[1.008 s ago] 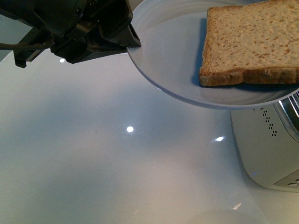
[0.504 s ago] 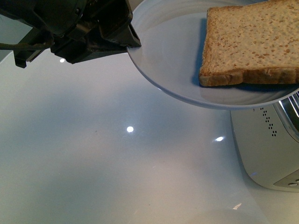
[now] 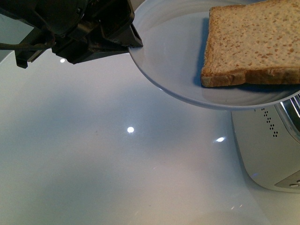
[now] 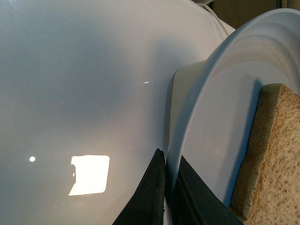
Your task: Left arm holds plate, right arm toasts bread
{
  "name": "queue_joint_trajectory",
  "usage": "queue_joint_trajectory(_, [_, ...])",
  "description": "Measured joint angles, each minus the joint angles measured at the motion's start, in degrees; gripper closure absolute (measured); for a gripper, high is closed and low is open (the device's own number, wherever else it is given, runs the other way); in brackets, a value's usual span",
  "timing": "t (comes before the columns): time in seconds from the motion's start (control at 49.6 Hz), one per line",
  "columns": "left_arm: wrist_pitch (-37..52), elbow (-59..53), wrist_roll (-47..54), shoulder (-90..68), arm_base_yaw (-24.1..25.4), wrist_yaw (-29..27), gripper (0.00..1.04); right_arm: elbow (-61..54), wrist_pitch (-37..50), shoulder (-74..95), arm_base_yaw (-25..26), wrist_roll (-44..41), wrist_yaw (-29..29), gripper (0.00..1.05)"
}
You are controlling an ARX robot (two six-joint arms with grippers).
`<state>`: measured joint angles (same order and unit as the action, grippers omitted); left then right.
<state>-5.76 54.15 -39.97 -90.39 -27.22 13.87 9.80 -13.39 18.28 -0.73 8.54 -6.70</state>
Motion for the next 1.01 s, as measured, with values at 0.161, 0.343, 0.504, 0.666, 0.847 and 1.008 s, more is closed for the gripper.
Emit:
queue_joint_trajectory(0.161, [0.00, 0.00, 0.00, 0.00, 0.00, -0.20, 1.02, 5.27, 11.26, 13.55, 5.27, 3.48, 7.69, 0.09])
queue_joint_trajectory(0.343, [0.00, 0.00, 0.00, 0.00, 0.02, -0.22, 1.02, 13.99, 18.27, 27.39, 6.56, 9.35, 11.76, 0.09])
queue_joint_trajectory(0.504, [0.00, 0.00, 0.00, 0.00, 0.00, -0.20, 1.02, 19.17, 17.53, 34.58, 4.15, 15.23, 11.41, 0.09])
queue_joint_trajectory(0.666, [0.00, 0.00, 0.00, 0.00, 0.02, -0.22, 1.02, 18.16, 19.45, 36.00, 1.22, 26.36, 12.39, 0.09])
queue_joint_trajectory(0.847, [0.00, 0.00, 0.00, 0.00, 0.00, -0.20, 1.02, 15.65, 22.18, 36.44, -2.51, 35.06, 14.21, 0.09])
queue_joint_trajectory(1.008, [0.00, 0.00, 0.00, 0.00, 0.02, -0.20, 1.02, 14.27, 24.61, 37.24, -4.63, 40.35, 15.12, 0.09])
